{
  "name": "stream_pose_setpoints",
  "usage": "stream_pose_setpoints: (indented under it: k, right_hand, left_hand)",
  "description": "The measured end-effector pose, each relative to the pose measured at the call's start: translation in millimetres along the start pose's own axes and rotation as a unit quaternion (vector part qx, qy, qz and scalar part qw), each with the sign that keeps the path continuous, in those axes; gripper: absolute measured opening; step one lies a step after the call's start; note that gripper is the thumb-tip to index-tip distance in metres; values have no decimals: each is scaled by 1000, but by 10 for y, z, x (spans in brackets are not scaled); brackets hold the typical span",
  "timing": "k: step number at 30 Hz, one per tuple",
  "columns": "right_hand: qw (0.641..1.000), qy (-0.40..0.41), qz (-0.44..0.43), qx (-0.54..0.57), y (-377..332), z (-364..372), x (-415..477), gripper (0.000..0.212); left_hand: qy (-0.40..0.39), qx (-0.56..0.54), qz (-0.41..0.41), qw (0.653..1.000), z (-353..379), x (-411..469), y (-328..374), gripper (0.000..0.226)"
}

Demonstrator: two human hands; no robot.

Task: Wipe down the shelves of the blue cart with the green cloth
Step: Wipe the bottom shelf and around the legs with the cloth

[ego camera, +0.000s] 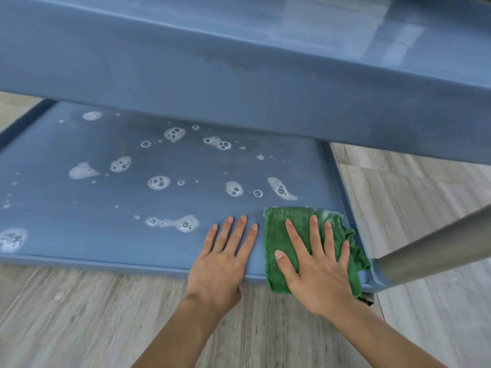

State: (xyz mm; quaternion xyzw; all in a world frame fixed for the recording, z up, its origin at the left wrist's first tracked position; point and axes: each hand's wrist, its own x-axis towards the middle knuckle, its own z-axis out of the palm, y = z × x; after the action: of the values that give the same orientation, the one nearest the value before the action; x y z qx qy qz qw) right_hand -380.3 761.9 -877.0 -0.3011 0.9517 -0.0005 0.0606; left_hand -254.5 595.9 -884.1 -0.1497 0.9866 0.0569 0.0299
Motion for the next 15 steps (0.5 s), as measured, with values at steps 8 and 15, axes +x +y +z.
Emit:
stream_pose_setpoints:
  k: [8,15]
  right_hand:
    - [999,-26,24,26,-59,-16,278,66]
    - [998,-34,41,26,-75,-135,1322,71]
  left_hand:
    - [18,-2,13,1000,25,-98,-73,111]
    - [22,-24,7,999,41,-63,-54,110]
